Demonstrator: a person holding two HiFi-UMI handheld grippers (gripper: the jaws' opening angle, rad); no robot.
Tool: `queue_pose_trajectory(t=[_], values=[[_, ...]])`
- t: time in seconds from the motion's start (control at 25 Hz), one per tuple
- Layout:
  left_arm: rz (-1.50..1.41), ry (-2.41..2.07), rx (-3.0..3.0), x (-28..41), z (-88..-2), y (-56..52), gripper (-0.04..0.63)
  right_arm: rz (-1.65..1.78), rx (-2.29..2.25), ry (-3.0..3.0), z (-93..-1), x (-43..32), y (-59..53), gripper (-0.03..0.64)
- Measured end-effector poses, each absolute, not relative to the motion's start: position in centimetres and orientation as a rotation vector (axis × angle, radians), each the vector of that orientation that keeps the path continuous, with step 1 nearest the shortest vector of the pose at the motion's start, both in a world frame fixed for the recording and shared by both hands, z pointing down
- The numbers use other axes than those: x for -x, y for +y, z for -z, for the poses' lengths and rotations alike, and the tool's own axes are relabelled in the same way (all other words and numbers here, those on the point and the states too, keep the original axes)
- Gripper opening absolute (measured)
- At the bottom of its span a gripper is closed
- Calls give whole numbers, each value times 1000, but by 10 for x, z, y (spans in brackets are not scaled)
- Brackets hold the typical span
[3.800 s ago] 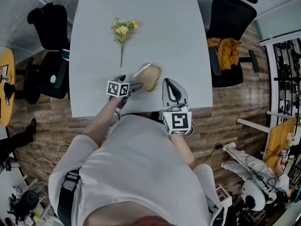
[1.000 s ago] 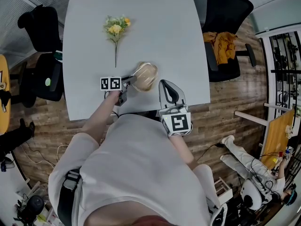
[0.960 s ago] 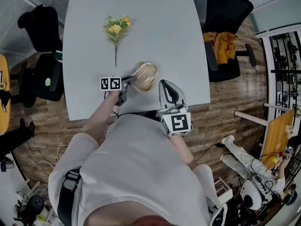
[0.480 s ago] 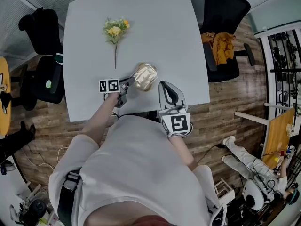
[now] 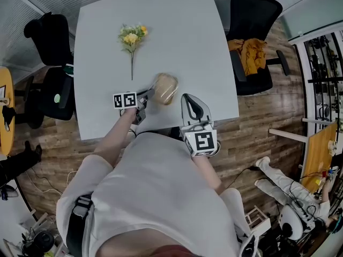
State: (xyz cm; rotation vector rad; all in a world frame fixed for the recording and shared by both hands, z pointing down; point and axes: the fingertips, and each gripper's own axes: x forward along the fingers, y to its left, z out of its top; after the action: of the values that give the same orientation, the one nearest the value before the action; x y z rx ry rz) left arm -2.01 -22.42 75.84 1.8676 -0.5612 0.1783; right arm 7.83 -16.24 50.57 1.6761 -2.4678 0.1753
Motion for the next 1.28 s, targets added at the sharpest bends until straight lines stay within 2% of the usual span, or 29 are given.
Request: queue_pose_trajectory(t=[0.72,1.28], values=[[-135,-665,-2072,25,-699,-220,38,-99,-1643,-2483,-498,-71,-141,9],[-120,-826,-2413,30,-617,-211,38,-47,-1619,-2515,-488,-66,-132,9]])
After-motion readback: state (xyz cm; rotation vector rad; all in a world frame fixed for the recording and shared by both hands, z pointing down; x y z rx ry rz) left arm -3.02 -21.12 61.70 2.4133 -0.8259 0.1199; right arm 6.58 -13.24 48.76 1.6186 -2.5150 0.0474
